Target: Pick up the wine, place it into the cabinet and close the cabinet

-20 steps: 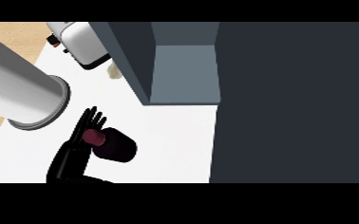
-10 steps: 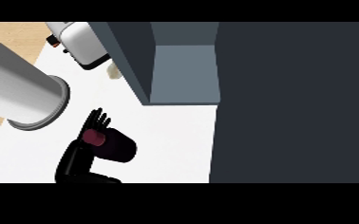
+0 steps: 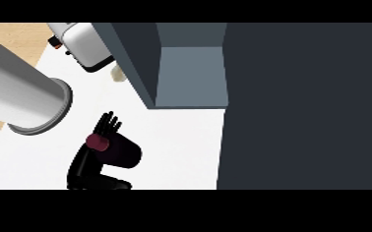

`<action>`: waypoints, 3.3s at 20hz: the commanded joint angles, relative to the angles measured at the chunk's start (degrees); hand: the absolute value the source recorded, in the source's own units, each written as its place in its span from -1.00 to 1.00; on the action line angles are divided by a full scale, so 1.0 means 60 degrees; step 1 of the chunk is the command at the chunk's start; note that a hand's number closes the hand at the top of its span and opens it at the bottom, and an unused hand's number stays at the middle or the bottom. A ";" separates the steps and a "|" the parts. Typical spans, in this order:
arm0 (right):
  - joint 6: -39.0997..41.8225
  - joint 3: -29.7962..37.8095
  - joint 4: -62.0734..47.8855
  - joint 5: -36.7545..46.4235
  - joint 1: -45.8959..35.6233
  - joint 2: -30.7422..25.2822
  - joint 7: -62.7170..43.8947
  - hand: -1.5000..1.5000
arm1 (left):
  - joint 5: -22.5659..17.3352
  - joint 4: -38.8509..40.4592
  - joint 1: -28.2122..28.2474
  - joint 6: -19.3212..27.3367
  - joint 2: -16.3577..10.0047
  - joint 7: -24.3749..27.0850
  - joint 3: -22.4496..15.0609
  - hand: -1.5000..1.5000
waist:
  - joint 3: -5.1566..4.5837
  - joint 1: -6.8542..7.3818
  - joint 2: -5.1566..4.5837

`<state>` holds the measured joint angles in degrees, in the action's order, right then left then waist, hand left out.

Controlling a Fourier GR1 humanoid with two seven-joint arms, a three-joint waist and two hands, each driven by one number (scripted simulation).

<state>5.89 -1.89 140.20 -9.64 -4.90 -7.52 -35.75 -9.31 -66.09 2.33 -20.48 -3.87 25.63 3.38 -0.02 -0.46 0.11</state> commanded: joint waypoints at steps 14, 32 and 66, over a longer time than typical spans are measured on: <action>-0.0139 -0.0137 0.1822 -0.0613 0.0489 0.0286 -0.0660 -1.00 | 0.0248 0.2346 -0.1039 -0.1412 -0.0086 0.1662 -0.0196 1.00 | -0.0006 -0.0062 0.0000; 0.0032 0.0147 0.1324 -0.0686 0.0236 0.0278 -0.0556 -1.00 | 0.0802 0.0460 0.0022 0.1438 -0.0378 0.2916 0.0922 1.00 | 0.0003 0.0067 0.0023; 0.0146 0.0538 0.0836 -0.0871 -0.0223 0.0279 -0.0745 -1.00 | 0.0194 -0.6460 -0.2558 0.6447 0.0645 -0.4685 -0.4192 1.00 | 0.0005 -0.0060 -0.0008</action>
<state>8.12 0.29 139.38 -9.81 -5.33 -5.62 -36.02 -7.45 -107.28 -5.86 10.71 -0.06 0.02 -17.46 0.02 -0.59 0.10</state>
